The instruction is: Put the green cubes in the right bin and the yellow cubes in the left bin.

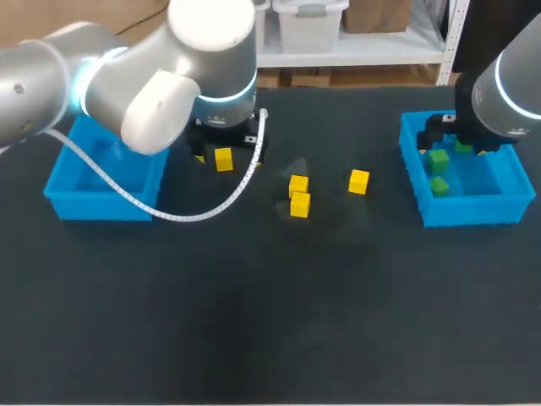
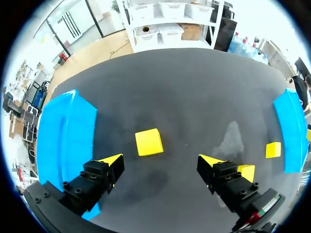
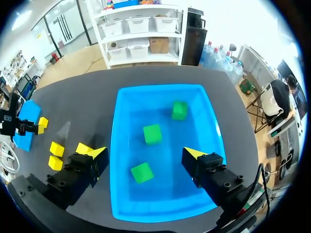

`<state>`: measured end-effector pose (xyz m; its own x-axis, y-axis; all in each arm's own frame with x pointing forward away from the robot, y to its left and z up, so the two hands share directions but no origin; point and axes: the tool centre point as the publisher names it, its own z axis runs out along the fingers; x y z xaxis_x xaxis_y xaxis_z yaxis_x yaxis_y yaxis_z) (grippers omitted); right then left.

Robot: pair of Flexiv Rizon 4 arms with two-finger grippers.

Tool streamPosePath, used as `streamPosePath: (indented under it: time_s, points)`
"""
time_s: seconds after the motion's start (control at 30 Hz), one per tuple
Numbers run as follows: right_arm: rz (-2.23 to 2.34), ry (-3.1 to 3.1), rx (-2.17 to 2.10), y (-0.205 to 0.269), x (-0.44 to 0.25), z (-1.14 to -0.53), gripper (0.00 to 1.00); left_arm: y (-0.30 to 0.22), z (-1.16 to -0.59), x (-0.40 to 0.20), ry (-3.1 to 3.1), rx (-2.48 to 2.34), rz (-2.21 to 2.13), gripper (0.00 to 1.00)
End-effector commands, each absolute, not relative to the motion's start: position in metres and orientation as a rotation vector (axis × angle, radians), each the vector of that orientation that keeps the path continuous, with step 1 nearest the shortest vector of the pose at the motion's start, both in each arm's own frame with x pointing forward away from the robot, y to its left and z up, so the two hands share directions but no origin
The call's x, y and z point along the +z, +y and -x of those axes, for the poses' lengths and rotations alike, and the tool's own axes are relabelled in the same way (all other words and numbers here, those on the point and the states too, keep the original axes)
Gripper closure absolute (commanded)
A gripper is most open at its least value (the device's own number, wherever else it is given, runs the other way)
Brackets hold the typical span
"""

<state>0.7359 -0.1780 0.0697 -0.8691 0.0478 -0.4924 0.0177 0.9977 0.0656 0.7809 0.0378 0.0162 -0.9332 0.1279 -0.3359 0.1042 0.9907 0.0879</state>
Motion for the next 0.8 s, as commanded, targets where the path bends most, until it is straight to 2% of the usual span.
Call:
streamPosePath:
  time_s: [0.03,0.57,0.8]
  points:
    - [-0.051,2.548,0.076,-0.179,0.068,-0.732,0.00,0.042,-0.775,0.018,2.744,0.121,-0.113,0.00]
    - [-0.051,2.548,0.076,-0.179,0.068,-0.732,0.00,0.045,-0.777,0.021,2.760,0.113,-0.074,0.00]
    - [-0.051,2.548,0.076,-0.179,0.068,-0.732,0.00,0.059,-0.796,0.004,2.745,0.184,0.084,0.00]
